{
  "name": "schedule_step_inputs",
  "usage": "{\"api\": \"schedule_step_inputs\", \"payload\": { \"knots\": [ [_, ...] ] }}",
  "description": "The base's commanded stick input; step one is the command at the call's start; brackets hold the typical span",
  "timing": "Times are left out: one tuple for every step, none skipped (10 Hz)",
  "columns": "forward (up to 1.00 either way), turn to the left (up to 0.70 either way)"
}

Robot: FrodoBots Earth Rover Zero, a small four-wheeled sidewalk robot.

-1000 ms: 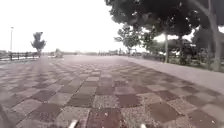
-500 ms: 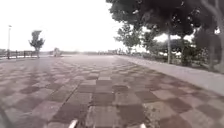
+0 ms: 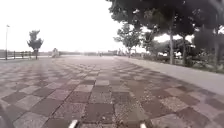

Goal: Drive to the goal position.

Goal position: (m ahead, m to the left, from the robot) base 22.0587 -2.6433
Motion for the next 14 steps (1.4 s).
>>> {"api": "schedule_step_inputs", "payload": {
  "knots": [
    [0.7,0.02],
    [0.7,0.01],
    [0.7,0.01],
    [0.7,0.0],
    [0.7,0.0],
    [0.7,0.01],
    [0.7,0.03],
    [0.7,0.09],
    [0.7,0.34],
    [0.7,0.33],
    [0.7,0.16],
    [0.7,0.0],
    [0.7,0.0],
    [0.7,0.0]
  ]
}}
